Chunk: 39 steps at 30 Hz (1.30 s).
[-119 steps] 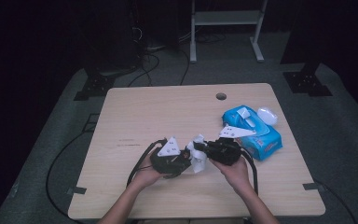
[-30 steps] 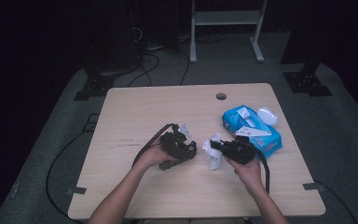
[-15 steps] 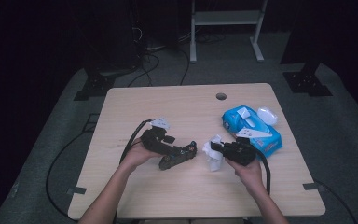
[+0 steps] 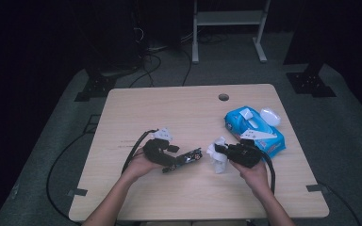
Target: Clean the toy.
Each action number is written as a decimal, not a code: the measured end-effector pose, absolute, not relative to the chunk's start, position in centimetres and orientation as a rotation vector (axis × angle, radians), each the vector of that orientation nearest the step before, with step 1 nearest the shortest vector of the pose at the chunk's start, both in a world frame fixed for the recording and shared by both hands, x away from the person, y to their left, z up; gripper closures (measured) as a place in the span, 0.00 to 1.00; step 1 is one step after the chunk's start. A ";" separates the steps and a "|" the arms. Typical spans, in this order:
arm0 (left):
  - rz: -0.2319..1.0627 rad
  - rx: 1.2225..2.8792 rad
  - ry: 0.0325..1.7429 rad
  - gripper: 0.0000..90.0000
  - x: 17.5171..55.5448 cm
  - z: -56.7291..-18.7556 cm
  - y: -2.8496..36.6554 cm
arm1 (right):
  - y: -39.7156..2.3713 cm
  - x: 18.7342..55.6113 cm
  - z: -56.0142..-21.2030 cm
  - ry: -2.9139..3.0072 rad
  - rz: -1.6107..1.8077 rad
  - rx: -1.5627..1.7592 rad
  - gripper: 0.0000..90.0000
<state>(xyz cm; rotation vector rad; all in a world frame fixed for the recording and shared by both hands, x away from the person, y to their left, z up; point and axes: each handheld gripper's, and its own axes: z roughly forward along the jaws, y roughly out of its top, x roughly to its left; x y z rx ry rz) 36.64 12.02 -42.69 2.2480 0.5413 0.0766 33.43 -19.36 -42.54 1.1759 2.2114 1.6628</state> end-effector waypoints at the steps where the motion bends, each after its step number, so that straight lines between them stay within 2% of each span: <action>1: 0.096 2.266 0.524 0.45 36.3 -42.9 11.7 | -19.4 33.4 -42.5 2.212 1.659 1.170 0.91; 13: 0.275 2.388 0.417 0.38 34.4 -45.2 8.6 | -20.1 33.2 -42.8 2.250 1.566 1.164 0.90; 17: 0.281 2.388 0.415 0.39 34.3 -45.1 8.6 | -20.6 33.1 -43.1 2.270 1.536 1.173 0.90; 28: 0.312 2.345 0.436 0.26 34.5 -44.2 9.7 | -22.2 33.2 -44.5 2.322 1.435 1.214 0.89; 35: 0.325 2.324 0.468 0.25 34.5 -43.8 11.6 | -22.9 33.0 -44.9 2.348 1.330 1.228 0.60; 39: 0.335 2.311 0.480 0.25 34.4 -43.7 12.7 | -23.1 32.6 -44.9 2.371 1.273 1.199 0.52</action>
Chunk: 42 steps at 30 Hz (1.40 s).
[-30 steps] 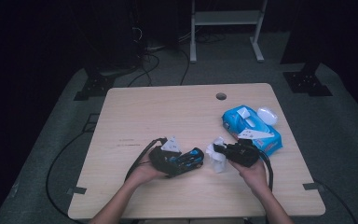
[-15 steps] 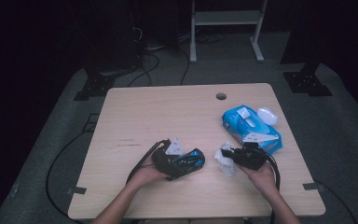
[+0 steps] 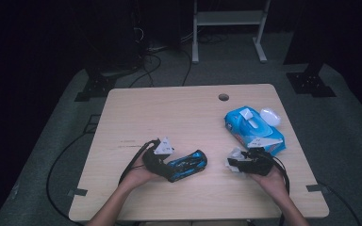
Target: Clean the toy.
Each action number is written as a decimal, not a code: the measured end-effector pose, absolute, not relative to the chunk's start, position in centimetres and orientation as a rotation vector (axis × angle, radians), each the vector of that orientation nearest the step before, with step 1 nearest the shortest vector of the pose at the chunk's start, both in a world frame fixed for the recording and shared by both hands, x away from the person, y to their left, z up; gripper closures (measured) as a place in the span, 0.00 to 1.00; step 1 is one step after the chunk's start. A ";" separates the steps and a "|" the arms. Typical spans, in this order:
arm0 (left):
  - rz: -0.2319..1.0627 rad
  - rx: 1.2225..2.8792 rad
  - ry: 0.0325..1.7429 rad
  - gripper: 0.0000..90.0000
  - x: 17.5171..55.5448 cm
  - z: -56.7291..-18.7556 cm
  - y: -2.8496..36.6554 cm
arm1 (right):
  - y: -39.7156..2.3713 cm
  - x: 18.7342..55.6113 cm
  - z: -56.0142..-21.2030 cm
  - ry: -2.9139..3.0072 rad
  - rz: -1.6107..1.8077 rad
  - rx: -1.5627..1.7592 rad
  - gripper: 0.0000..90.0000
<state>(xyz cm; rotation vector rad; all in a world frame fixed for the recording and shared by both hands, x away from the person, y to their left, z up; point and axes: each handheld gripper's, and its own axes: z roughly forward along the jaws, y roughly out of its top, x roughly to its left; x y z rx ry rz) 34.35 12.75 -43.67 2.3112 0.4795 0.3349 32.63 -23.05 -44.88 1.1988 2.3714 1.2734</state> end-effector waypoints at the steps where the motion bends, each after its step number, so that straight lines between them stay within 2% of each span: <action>1: 0.335 2.308 0.483 0.25 34.3 -43.7 13.0 | -23.1 32.5 -44.9 2.370 1.275 1.199 0.51; 7: 0.341 2.300 0.493 0.24 34.1 -43.7 14.0 | -23.8 31.9 -44.1 2.301 1.321 1.150 0.46; 14: 0.347 2.256 0.509 0.24 34.0 -43.4 14.9 | -24.7 31.2 -43.4 2.292 1.333 1.109 0.46; 27: 0.375 2.202 0.556 0.22 33.3 -42.9 17.3 | -26.9 29.7 -43.9 2.285 1.332 1.143 0.45; 42: 0.365 2.160 0.620 0.21 32.5 -44.2 18.8 | -28.3 28.9 -44.6 2.265 1.342 1.166 0.42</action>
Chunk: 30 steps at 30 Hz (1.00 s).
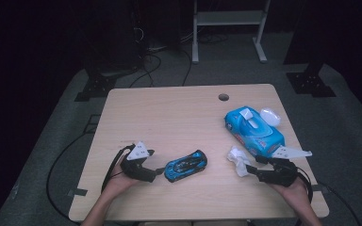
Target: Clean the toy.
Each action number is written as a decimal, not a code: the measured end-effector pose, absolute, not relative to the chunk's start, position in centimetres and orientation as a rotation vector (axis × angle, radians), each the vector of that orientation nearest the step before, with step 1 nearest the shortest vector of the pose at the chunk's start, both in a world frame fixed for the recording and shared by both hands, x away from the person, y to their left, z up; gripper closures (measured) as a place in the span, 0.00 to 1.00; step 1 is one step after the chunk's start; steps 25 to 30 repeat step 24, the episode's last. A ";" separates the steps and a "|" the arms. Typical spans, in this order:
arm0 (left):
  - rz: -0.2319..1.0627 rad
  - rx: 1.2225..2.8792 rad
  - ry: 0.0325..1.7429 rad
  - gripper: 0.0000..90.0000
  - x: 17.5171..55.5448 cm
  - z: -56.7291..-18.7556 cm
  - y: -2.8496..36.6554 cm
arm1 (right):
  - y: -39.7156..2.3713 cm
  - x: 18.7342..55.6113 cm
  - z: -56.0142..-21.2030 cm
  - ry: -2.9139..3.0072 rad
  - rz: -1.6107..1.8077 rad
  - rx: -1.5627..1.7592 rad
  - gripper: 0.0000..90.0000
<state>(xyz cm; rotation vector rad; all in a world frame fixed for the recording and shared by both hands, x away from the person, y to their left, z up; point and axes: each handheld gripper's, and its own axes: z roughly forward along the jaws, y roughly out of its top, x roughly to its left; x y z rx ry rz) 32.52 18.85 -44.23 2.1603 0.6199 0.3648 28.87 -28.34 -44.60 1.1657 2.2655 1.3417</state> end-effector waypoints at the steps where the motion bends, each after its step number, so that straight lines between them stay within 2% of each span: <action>1: 0.365 2.160 0.620 0.21 32.5 -44.2 18.8 | -28.3 28.9 -44.6 2.265 1.342 1.166 0.42; 13: 0.374 2.115 0.658 0.21 32.4 -44.9 20.4 | -28.9 28.4 -45.1 2.269 1.342 1.175 0.40; 30: 0.390 2.102 0.657 0.20 32.0 -45.1 20.5 | -29.0 27.9 -46.0 2.241 1.383 1.189 0.35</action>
